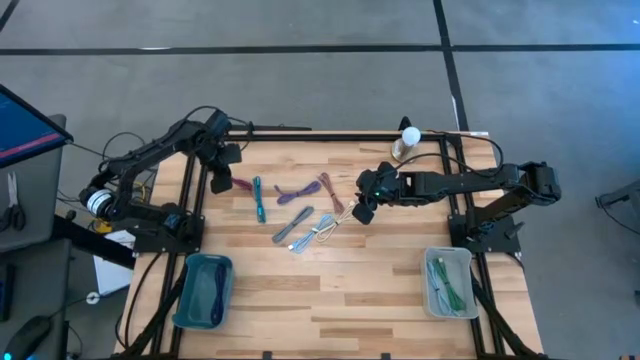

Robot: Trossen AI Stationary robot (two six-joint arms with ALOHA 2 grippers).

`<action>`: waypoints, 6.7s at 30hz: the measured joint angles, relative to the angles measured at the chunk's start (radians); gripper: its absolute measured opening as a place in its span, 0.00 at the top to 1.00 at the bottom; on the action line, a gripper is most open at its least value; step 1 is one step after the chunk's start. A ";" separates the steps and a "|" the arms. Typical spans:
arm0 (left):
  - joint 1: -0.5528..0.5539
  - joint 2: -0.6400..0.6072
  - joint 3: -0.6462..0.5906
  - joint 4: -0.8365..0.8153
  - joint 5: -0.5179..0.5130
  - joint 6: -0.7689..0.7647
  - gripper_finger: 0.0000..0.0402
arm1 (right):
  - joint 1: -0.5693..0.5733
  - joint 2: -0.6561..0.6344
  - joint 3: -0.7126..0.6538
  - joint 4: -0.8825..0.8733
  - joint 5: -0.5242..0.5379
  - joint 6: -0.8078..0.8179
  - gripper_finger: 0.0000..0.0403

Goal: Pick & Place USB Port
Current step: Put the pink patterned USB cable into the blue bin

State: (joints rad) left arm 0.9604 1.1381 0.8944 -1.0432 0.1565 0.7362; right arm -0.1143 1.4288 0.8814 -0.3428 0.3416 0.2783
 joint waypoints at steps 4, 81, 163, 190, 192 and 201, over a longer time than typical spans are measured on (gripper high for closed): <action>0.000 0.000 -0.019 0.054 -0.036 -0.049 0.51 | 0.000 0.000 0.000 0.000 0.000 0.000 0.72; -0.076 0.076 -0.258 0.546 -0.157 -0.038 0.94 | 0.000 0.000 0.000 0.000 0.004 -0.047 0.72; -1.638 0.042 0.272 -0.250 -0.575 -2.178 0.94 | -0.063 0.000 -0.002 -0.099 0.003 -0.102 0.72; -1.651 0.066 0.271 -0.322 -0.578 -2.185 0.94 | -0.068 0.000 -0.049 -0.079 0.002 -0.104 0.72; -1.651 0.066 0.271 -0.322 -0.575 -2.188 0.94 | -0.068 0.000 -0.049 -0.080 0.001 -0.105 0.72; -1.686 0.066 0.205 -0.317 -0.516 -2.313 0.94 | -0.068 0.000 -0.048 -0.079 0.002 -0.105 0.72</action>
State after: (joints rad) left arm -0.7258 1.2041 1.0997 -1.3599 -0.3590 -1.5763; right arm -0.1825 1.4284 0.8330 -0.4221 0.3439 0.1734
